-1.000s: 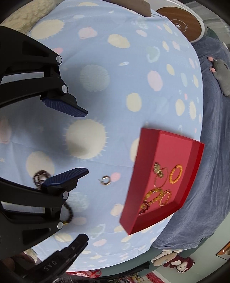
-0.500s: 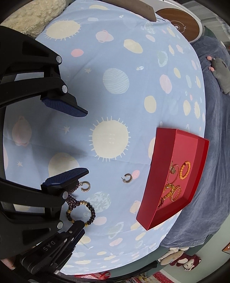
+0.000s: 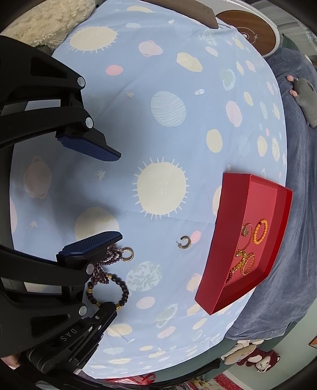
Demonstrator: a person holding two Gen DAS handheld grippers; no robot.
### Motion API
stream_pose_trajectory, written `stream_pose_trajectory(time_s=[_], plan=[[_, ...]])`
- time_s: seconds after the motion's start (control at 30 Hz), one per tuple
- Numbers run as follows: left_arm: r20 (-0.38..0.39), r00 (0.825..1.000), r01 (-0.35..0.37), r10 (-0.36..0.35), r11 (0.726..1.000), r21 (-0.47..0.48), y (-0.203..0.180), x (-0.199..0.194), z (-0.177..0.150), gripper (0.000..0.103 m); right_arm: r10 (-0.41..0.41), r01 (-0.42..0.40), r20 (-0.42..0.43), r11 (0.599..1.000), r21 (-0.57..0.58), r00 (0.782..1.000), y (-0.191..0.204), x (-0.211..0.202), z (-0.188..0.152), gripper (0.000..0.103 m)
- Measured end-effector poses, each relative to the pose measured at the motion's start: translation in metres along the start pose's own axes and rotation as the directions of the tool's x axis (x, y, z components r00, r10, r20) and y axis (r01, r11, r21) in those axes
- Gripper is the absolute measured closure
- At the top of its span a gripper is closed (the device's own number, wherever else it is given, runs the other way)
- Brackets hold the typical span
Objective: Organize jewelry
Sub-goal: 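Grasp the tangled garnet multi-strand bracelet with the left gripper while the right gripper lifts the black bracelet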
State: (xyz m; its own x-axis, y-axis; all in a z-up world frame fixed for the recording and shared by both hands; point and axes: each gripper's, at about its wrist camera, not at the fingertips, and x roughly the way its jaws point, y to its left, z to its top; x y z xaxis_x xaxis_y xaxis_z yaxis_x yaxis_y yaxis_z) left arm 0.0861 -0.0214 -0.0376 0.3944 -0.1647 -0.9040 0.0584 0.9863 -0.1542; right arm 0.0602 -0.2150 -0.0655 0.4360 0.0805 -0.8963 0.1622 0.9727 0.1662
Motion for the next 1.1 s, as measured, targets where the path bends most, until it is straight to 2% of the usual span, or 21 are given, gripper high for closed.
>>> stream_pose_trajectory(time_s=[0.33, 0.4, 0.7, 0.83, 0.87, 0.93, 1.0, 1.1], plan=[[-0.038, 0.997, 0.062, -0.060, 0.997, 0.036, -0.026, 0.005, -0.016, 0.045, 0.007, -0.006, -0.010, 0.998, 0.059, 1.000, -0.017, -0.013, -0.018, 0.094], [-0.040, 0.997, 0.073, -0.072, 0.997, 0.035, -0.030, 0.005, -0.017, 0.042, 0.008, -0.007, -0.014, 0.998, 0.065, 1.000, -0.018, -0.012, -0.019, 0.094], [-0.063, 0.994, 0.093, -0.092, 0.995, 0.020, -0.042, 0.023, -0.014, 0.043, -0.001, 0.001, -0.009, 0.999, 0.048, 1.000, -0.016, -0.012, -0.020, 0.094], [-0.047, 0.995, 0.094, -0.092, 0.994, 0.053, -0.044, 0.023, -0.016, 0.058, -0.001, 0.002, -0.008, 0.999, 0.046, 1.000, -0.015, -0.012, -0.020, 0.094], [-0.048, 0.994, 0.099, -0.096, 0.993, 0.064, -0.045, 0.022, -0.017, 0.065, -0.001, 0.001, -0.007, 0.999, 0.045, 1.000, -0.015, -0.012, -0.020, 0.094], [-0.048, 0.993, 0.108, -0.104, 0.992, 0.072, -0.045, 0.022, -0.017, 0.069, 0.000, 0.000, -0.006, 0.999, 0.042, 1.000, -0.015, -0.012, -0.020, 0.094], [-0.047, 0.991, 0.125, -0.122, 0.989, 0.075, -0.045, 0.021, -0.017, 0.078, 0.001, -0.001, -0.005, 0.999, 0.039, 1.000, -0.014, -0.012, -0.020, 0.094], [-0.033, 0.991, 0.134, -0.132, 0.986, 0.096, -0.048, 0.016, -0.018, 0.094, 0.008, -0.008, -0.008, 0.999, 0.035, 1.000, -0.012, -0.012, -0.022, 0.094]])
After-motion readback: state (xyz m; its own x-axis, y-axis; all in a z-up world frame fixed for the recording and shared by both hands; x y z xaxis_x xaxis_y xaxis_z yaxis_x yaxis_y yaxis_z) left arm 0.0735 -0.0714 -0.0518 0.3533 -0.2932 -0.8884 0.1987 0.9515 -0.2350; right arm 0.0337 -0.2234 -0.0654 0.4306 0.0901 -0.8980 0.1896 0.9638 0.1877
